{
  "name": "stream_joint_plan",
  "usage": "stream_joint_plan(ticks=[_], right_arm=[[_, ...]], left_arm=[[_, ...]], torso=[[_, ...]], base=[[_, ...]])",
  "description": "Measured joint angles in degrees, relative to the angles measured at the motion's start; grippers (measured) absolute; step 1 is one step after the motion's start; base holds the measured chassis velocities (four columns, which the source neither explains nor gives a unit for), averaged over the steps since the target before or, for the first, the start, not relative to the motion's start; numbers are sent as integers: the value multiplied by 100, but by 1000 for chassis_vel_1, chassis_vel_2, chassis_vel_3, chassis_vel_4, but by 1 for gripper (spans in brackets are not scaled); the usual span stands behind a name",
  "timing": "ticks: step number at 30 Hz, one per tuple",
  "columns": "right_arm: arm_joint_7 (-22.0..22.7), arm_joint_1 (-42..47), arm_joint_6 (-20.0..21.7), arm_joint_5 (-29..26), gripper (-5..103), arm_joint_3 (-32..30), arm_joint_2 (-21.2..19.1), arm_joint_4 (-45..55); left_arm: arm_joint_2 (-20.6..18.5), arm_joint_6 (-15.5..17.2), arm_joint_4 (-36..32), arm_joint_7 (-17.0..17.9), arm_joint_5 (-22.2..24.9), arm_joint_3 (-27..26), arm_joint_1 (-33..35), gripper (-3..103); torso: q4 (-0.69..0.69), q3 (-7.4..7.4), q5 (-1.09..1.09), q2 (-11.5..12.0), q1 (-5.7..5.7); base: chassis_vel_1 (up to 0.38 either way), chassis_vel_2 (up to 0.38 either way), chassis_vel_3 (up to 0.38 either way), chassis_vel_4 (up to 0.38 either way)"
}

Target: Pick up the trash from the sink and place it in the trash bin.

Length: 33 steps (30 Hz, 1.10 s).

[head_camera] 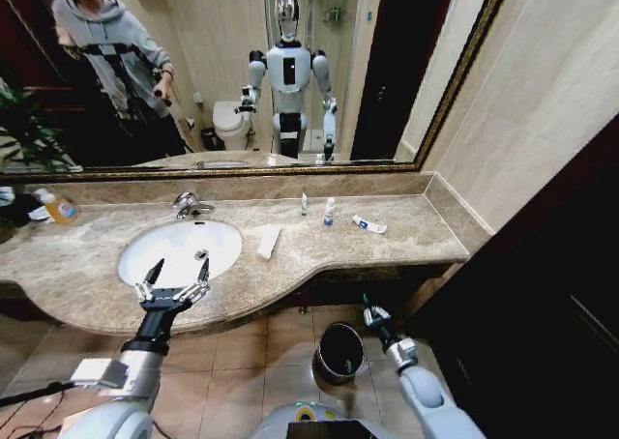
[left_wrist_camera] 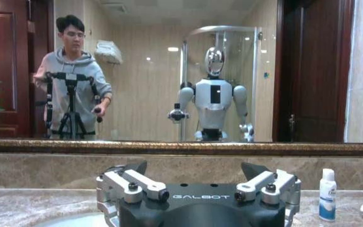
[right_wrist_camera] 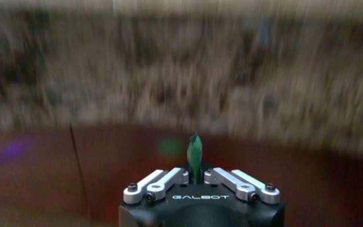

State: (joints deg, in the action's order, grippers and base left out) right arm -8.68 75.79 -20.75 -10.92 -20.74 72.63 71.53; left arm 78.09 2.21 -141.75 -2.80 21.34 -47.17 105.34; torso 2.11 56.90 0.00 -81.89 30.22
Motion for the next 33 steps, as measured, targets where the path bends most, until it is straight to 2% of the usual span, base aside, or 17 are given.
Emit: stream_joint_plan(ticks=[4,7,12,17,20,24,29,32,33], right_arm=[[-32,-178,68,40,7,77,205,-520],[-64,-453,118,410,7,131,411,-1309],[-113,-854,143,723,7,151,553,-2133],[-155,-1117,215,1032,7,134,692,-2594],[-143,-1371,254,1514,7,49,841,-3047],[-115,-1566,247,1845,7,-7,903,-3532],[-101,-1647,260,1916,4,-19,890,-3752],[-113,-1631,270,1915,18,-9,861,-3729],[-113,-1631,270,1915,18,-9,861,-3729]], left_arm=[[0,0,0,0,0,0,0,100],[0,0,0,0,0,0,0,100],[0,0,0,0,0,0,0,100],[0,0,0,0,0,0,0,100],[0,0,0,0,0,0,0,100],[0,0,0,0,0,0,0,100],[0,0,0,0,0,0,0,100],[0,0,0,0,0,0,0,100],[0,0,0,0,0,0,0,100]], torso=[[0,0,0,1,0],[0,0,-1,1,0],[0,0,-2,1,0],[0,0,-1,1,0],[1,0,0,1,0],[0,0,-1,1,0],[0,0,-1,1,0],[0,0,-1,1,0],[0,0,-1,1,0]], base=[[0,0,0,0],[0,0,0,0],[0,0,0,0],[0,0,0,0],[0,0,0,0],[0,0,0,0],[0,0,0,0],[0,0,0,0],[0,0,0,0]])
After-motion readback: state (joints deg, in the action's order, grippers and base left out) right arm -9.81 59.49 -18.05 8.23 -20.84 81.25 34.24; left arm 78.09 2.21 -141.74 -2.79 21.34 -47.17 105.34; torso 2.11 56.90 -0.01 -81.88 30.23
